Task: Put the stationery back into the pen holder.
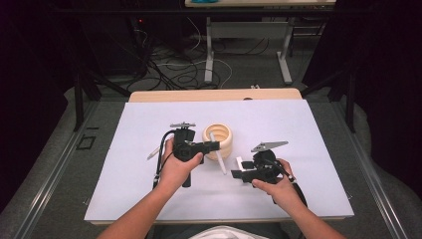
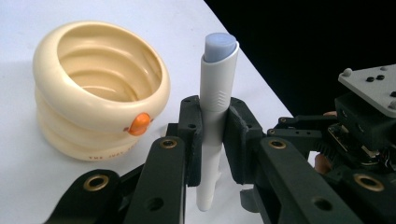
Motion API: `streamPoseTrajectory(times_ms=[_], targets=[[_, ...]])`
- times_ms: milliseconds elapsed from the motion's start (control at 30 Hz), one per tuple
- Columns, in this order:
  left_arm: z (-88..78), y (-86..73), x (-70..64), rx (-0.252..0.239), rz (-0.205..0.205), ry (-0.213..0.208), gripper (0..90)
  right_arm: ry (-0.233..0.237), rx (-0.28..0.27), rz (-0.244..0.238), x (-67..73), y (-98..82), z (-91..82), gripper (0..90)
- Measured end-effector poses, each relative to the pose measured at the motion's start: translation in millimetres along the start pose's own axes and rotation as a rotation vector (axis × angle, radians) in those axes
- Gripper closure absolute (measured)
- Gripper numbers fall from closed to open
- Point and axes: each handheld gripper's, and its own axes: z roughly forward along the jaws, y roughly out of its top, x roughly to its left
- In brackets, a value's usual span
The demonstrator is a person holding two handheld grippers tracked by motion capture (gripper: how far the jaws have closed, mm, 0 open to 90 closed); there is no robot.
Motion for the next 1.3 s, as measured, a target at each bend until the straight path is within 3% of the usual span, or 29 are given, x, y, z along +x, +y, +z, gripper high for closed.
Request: streamPoseTrajectory(times_ms=[433, 667, 800, 1067, 1200, 1300], targets=[[-10.0, 32.4, -10.6, -0.006, 0.041, 0.058, 78.4, -0.086, -0.02, -0.023, -8.8, 0.7, -0.5, 31.5], [-11.8, 51.9, -13.7, -0.014, 0.068, 0.096, 78.4, -0.155, -0.072, -0.07, -15.1, 1.9, -4.9, 29.5], [-10.7, 60.6, -14.4, -0.018, 0.069, 0.118, 78.4, -0.187, -0.072, -0.098, -18.8, 1.8, -5.0, 29.0], [-6.9, 75.4, -14.9, -0.038, 0.089, 0.16, 78.4, -0.221, -0.072, -0.071, -24.7, 1.3, -6.6, 24.9], [-5.1, 80.6, -15.1, -0.037, 0.105, 0.176, 78.4, -0.216, -0.039, -0.057, -27.5, 1.4, -7.3, 22.0], [-2.7, 83.3, -14.3, -0.039, 0.118, 0.192, 78.4, -0.219, -0.05, -0.052, -28.4, 0.7, -5.4, 19.6]])
